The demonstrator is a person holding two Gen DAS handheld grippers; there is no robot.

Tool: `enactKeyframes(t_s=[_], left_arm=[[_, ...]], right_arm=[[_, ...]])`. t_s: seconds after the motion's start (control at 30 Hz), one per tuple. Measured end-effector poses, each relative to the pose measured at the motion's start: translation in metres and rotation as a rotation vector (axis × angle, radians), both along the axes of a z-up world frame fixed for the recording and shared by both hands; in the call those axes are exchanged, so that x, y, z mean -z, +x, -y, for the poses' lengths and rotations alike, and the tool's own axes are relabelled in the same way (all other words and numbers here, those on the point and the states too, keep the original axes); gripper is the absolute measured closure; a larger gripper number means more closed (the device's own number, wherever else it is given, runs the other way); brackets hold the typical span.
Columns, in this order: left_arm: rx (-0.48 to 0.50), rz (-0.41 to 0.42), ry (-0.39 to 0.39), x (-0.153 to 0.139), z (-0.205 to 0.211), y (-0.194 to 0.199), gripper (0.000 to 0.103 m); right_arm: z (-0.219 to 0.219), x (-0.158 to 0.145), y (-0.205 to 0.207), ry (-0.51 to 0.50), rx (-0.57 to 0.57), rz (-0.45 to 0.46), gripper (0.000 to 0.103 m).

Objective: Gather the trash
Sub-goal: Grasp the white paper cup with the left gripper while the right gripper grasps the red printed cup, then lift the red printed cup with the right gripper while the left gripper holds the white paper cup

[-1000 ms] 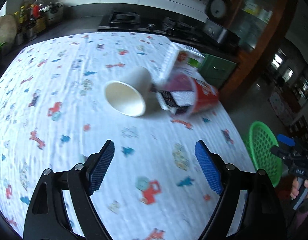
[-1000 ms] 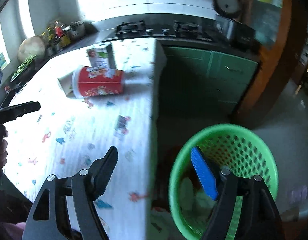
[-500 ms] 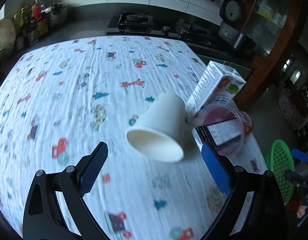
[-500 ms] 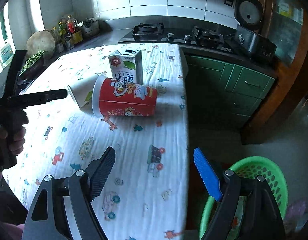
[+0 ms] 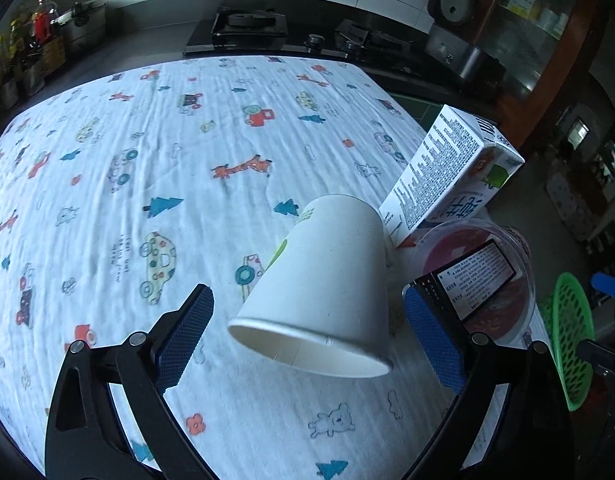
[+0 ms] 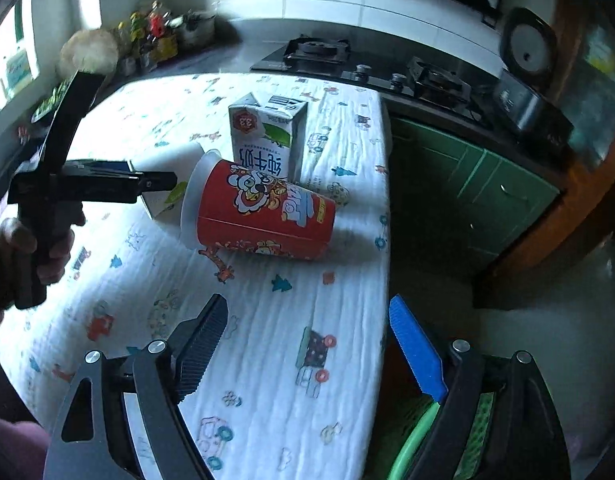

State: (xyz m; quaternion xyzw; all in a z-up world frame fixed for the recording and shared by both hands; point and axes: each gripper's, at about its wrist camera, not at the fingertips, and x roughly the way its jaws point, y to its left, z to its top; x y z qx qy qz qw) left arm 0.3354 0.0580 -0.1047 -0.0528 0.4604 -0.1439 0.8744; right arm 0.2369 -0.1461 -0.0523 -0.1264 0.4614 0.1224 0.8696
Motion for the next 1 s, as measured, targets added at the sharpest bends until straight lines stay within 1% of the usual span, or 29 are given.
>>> enactKeyframes(t_s=[0.03,0.13,0.2,0.3,0.37,0.5,0.57,0.7,0.73,0.83,0.9,1.0], left_arm=[[0.005,-0.001,-0.005,0.001,0.0,0.001,0.009],[0.017,0.001,-0.012,0.002,0.0,0.004,0.014],[0.024,-0.005,-0.022,0.004,0.0,0.005,0.02],[0.034,-0.001,-0.022,0.005,0.001,0.006,0.026],[0.038,-0.002,-0.024,0.005,0.001,0.006,0.028],[0.052,0.013,-0.013,0.005,0.001,0.005,0.03],[0.054,0.018,-0.009,0.004,0.0,0.003,0.031],[0.042,0.013,-0.018,0.002,-0.009,-0.001,0.032],[0.038,0.011,-0.023,0.002,-0.012,-0.002,0.032],[0.022,0.013,-0.029,0.001,-0.022,-0.007,0.032],[0.012,0.015,-0.033,0.0,-0.028,-0.011,0.032],[-0.013,0.014,-0.039,-0.002,-0.041,-0.016,0.032]], right_arm=[[-0.002,0.001,0.003,-0.008,-0.019,-0.006,0.022],[-0.01,0.003,0.014,-0.067,-0.091,-0.008,0.019],[-0.016,0.006,0.023,-0.111,-0.15,-0.022,0.019],[-0.025,0.011,0.033,-0.166,-0.235,-0.032,0.019],[-0.03,0.014,0.041,-0.195,-0.284,-0.042,0.018],[-0.04,0.021,0.052,-0.257,-0.386,-0.051,0.018],[-0.046,0.023,0.058,-0.262,-0.448,-0.066,0.014],[-0.06,0.031,0.066,-0.348,-0.561,-0.064,0.012],[-0.063,0.034,0.069,-0.365,-0.59,-0.075,0.012],[-0.07,0.046,0.074,-0.404,-0.648,-0.102,0.012],[-0.075,0.052,0.078,-0.428,-0.683,-0.097,0.012],[-0.081,0.058,0.084,-0.428,-0.705,-0.103,0.012]])
